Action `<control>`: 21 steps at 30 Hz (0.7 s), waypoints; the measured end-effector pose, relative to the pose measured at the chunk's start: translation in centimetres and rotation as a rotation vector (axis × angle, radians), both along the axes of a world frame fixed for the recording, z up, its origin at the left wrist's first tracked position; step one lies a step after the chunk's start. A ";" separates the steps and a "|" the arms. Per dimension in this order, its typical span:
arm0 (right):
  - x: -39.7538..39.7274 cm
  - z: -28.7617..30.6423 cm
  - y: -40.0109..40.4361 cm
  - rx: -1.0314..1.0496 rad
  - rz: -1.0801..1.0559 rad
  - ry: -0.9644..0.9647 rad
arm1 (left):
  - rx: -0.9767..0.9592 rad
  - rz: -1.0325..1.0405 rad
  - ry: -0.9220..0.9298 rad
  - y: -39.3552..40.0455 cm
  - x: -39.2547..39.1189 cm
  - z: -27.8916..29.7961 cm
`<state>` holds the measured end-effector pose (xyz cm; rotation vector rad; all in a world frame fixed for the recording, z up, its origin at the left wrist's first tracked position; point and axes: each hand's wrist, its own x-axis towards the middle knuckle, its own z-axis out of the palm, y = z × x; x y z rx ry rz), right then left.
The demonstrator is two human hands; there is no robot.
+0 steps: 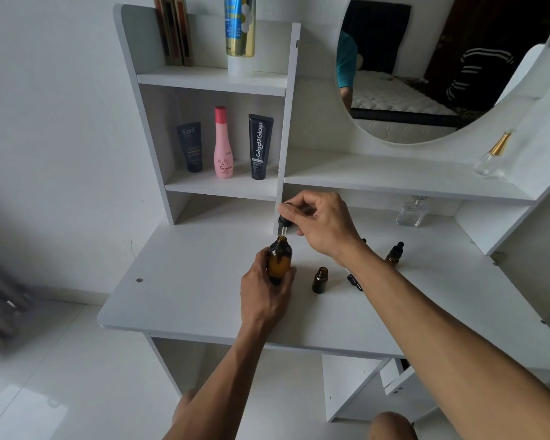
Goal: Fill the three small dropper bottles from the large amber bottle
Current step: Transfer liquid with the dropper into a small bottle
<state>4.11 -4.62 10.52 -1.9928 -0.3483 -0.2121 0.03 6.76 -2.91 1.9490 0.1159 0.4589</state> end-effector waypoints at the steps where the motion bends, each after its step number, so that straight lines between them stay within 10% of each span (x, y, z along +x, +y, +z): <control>1: 0.0 -0.1 0.0 -0.001 0.000 0.003 | 0.001 -0.001 0.001 0.0 0.0 0.0; 21: -0.1 1.8 -1.0 0.253 -0.081 0.032 | 0.003 0.001 0.009 0.0 0.0 0.0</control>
